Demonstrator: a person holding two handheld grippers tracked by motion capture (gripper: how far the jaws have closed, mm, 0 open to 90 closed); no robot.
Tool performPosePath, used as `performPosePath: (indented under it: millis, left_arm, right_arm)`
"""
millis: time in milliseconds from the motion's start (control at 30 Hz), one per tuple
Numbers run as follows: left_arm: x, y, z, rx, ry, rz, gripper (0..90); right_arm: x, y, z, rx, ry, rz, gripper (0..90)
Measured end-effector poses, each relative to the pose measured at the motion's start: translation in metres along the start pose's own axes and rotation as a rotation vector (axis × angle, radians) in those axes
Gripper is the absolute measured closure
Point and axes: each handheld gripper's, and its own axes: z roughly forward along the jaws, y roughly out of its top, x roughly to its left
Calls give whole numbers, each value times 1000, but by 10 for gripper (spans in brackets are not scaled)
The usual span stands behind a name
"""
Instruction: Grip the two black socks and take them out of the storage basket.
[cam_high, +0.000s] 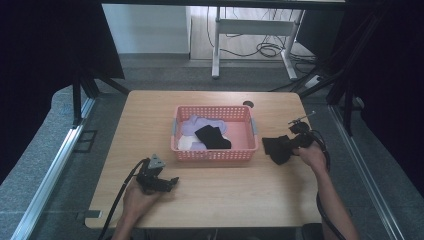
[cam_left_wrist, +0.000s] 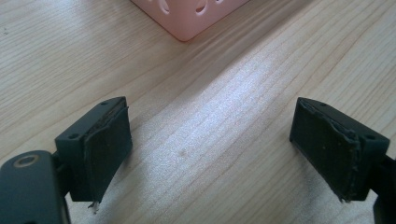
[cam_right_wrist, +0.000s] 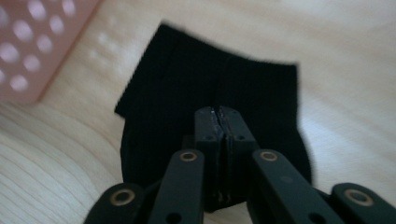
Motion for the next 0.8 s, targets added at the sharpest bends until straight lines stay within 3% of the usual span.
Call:
performPosePath:
  millis: [100, 200, 367, 400, 633, 800]
  left_arm:
    - [0, 0, 0, 0, 0, 0, 125]
    - [0, 0, 0, 1, 0, -3, 125]
    - [0, 0, 0, 1, 0, -3, 125]
    - [0, 0, 0, 1, 1, -2, 125]
    - [0, 0, 0, 4, 0, 1, 125]
    - [0, 0, 0, 5, 1, 5, 125]
  right_arm:
    - [1, -2, 4, 9, 5, -1, 803]
    - [2, 6, -11, -41, -20, 1, 646]
    - [8, 15, -25, -78, -12, -10, 514]
    - [13, 21, -31, -103, -2, -32, 463]
    - [33, 41, -49, -178, 22, -78, 348]
    - [49, 59, -54, -199, 45, -111, 325]
